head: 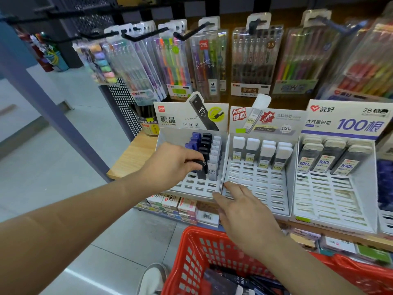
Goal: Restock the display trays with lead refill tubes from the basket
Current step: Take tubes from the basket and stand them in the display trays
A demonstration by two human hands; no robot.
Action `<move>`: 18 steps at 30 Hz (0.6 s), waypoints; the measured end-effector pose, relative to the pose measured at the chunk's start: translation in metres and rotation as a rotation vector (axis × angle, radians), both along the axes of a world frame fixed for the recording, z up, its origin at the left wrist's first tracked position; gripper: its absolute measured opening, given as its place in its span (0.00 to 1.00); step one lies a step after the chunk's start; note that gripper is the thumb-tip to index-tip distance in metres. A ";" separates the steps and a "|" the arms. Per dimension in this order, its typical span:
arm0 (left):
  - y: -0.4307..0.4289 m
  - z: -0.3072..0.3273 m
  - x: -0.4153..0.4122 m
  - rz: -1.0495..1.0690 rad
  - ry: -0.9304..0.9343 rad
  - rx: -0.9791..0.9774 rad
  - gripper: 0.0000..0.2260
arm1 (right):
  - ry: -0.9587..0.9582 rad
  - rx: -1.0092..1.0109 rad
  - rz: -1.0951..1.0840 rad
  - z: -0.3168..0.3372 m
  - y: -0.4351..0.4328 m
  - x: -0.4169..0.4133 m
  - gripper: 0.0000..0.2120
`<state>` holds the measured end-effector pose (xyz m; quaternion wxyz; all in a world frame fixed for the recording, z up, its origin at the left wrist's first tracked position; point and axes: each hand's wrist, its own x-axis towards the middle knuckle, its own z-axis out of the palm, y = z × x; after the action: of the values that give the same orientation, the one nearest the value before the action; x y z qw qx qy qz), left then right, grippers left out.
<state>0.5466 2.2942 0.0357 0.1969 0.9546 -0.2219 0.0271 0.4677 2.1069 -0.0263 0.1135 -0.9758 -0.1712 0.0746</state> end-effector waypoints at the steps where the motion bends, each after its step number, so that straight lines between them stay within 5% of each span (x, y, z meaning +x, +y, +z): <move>1: 0.000 0.000 0.000 -0.024 -0.013 0.030 0.10 | -0.005 0.006 0.000 -0.001 0.000 0.000 0.25; 8: 0.000 -0.010 -0.002 0.055 0.055 0.066 0.10 | -0.006 0.033 -0.002 -0.001 -0.002 0.002 0.24; 14: -0.002 0.004 0.007 -0.046 -0.156 0.151 0.10 | 0.017 0.081 0.011 0.011 -0.018 -0.009 0.27; 18: -0.007 0.030 -0.007 -0.098 -0.238 0.199 0.12 | 0.023 0.132 0.003 0.031 -0.053 -0.029 0.16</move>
<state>0.5397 2.2871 0.0654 0.0749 0.9474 -0.2917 0.1082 0.4384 2.0540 0.0050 0.1795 -0.9651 -0.1757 0.0744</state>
